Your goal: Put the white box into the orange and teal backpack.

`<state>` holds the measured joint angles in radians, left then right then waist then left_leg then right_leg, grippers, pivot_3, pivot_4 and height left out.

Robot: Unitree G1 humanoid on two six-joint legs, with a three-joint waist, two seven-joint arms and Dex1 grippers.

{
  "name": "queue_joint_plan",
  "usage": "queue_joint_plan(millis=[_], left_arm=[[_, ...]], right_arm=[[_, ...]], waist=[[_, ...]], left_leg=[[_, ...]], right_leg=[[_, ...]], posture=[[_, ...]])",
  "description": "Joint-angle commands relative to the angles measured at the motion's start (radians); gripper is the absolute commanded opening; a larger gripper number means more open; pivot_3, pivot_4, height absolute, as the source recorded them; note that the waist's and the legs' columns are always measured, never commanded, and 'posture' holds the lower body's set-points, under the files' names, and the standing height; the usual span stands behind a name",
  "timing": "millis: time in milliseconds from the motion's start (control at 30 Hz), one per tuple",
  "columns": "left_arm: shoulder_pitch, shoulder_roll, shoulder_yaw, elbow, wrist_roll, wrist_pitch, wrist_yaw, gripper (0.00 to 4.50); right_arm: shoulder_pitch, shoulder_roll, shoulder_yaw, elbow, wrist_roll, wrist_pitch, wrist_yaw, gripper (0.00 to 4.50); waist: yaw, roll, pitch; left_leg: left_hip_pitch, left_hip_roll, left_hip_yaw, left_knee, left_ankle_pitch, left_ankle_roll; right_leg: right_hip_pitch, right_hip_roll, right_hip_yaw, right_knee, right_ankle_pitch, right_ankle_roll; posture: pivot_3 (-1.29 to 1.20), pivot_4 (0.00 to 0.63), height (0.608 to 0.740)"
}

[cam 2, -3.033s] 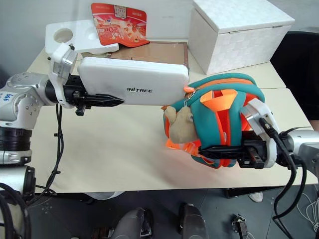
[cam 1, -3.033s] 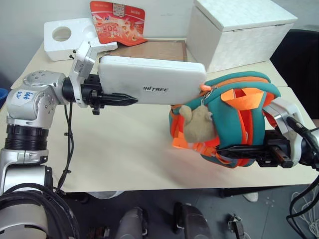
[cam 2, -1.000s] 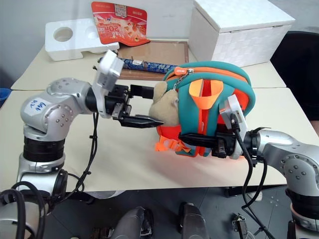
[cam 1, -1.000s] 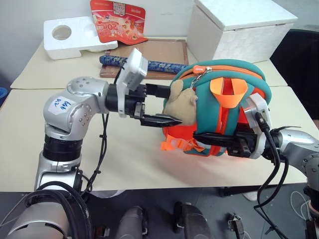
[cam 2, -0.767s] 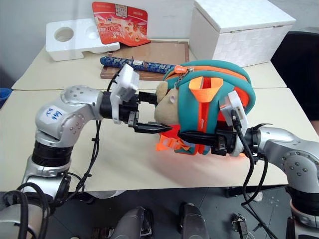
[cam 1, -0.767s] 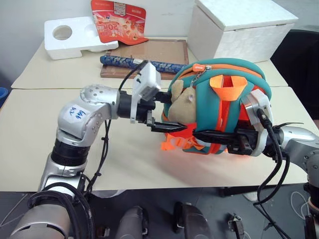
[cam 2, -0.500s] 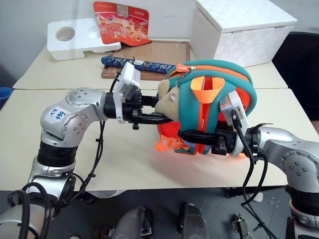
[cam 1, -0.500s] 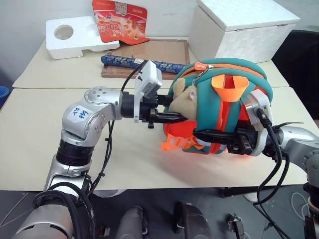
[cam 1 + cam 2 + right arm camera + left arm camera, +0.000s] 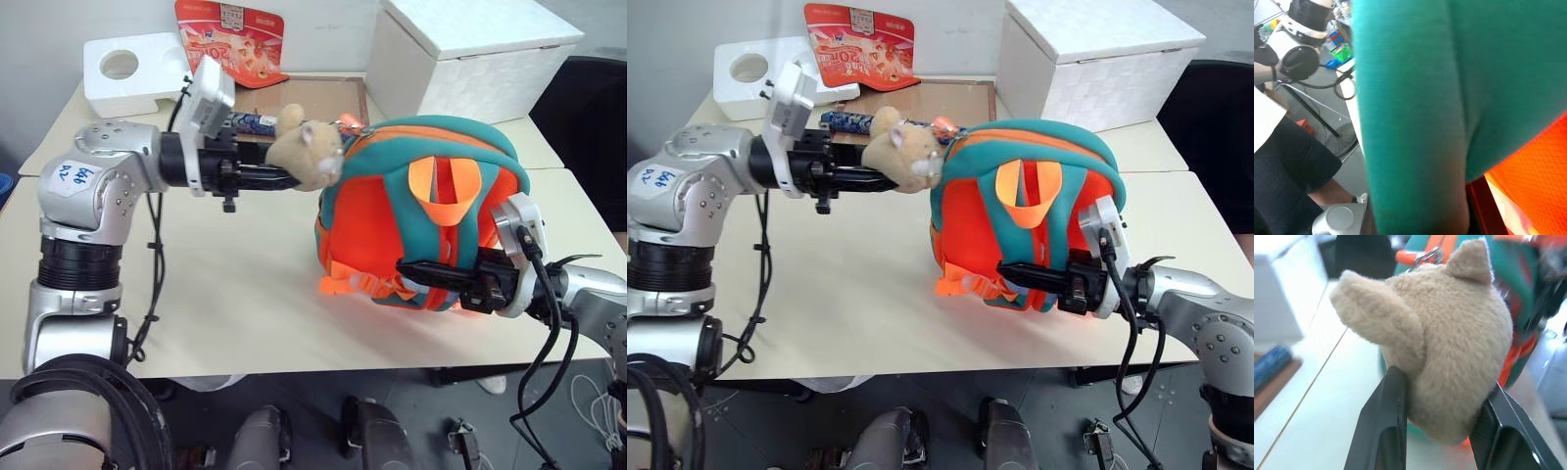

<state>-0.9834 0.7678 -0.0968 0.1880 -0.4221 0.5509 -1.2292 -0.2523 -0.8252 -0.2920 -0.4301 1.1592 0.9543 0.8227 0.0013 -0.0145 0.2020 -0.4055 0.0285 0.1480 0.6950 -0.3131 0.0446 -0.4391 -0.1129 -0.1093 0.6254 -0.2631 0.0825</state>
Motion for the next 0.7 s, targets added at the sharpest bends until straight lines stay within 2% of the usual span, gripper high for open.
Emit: queue_joint_plan(millis=[33, 233, 333, 400, 433, 600, 700], left_arm=[[0.057, 0.02, -0.083, 0.088, 0.169, -0.22, -0.018, 1.2], [0.15, -0.073, -0.233, 0.154, 0.38, -0.489, 0.044, 1.2], [0.182, -0.14, -0.253, 0.153, 0.411, -0.503, 0.077, 1.2], [0.191, -0.17, -0.225, 0.126, 0.369, -0.432, 0.069, 1.2], [0.194, -0.178, -0.201, 0.107, 0.336, -0.386, 0.063, 1.89], [0.233, -0.125, -0.077, -0.008, 0.186, -0.173, 0.007, 3.39], [0.283, -0.042, 0.039, -0.075, 0.07, -0.035, -0.029, 4.29]], right_arm=[[0.026, -0.009, -0.053, -0.036, 0.015, -0.024, 0.0, 0.0], [0.037, -0.01, -0.064, -0.043, 0.026, -0.031, -0.016, 0.0], [0.032, -0.008, -0.056, -0.04, -0.022, -0.054, -0.03, 0.0], [0.024, -0.017, -0.032, -0.027, -0.091, -0.076, -0.047, 0.0], [0.024, -0.029, -0.018, -0.019, -0.128, -0.086, -0.043, 0.31], [0.049, -0.114, -0.058, 0.022, -0.187, -0.106, 0.048, 1.89], [0.102, -0.219, -0.167, 0.085, -0.199, -0.102, 0.173, 2.88]], waist=[[0.0, 0.0, 0.0], [0.01, 0.0, 0.0], [0.017, 0.0, 0.0], [0.02, 0.0, 0.0], [0.02, 0.0, 0.0], [0.019, 0.0, 0.0], [0.019, 0.0, 0.0]], left_leg=[[0.0, 0.0, 0.0, 0.0, 0.0, 0.0], [-0.001, 0.0, 0.0, 0.001, -0.001, 0.001], [-0.001, 0.0, 0.0, 0.002, -0.001, 0.002], [-0.001, 0.0, 0.0, 0.002, -0.002, 0.003], [-0.001, 0.0, 0.0, 0.002, -0.002, 0.003], [-0.001, 0.0, 0.0, 0.002, -0.002, 0.003], [-0.002, 0.0, 0.0, 0.002, -0.002, 0.003]], right_leg=[[0.0, 0.0, 0.0, 0.0, 0.0, 0.0], [-0.001, -0.002, 0.001, -0.001, 0.0, 0.0], [0.0, -0.003, 0.003, -0.001, 0.0, 0.0], [0.0, -0.003, 0.003, -0.001, 0.0, 0.0], [0.0, -0.003, 0.003, 0.0, 0.0, 0.0], [-0.001, -0.002, 0.002, 0.0, 0.0, 0.0], [-0.002, -0.002, 0.002, 0.001, 0.0, 0.0]], posture=[[0.0, 0.15, 0.74], [0.0, 0.15, 0.74], [0.0, 0.15, 0.74], [0.0, 0.15, 0.74], [0.0, 0.15, 0.74], [0.0, 0.15, 0.74], [0.0, 0.15, 0.74]])
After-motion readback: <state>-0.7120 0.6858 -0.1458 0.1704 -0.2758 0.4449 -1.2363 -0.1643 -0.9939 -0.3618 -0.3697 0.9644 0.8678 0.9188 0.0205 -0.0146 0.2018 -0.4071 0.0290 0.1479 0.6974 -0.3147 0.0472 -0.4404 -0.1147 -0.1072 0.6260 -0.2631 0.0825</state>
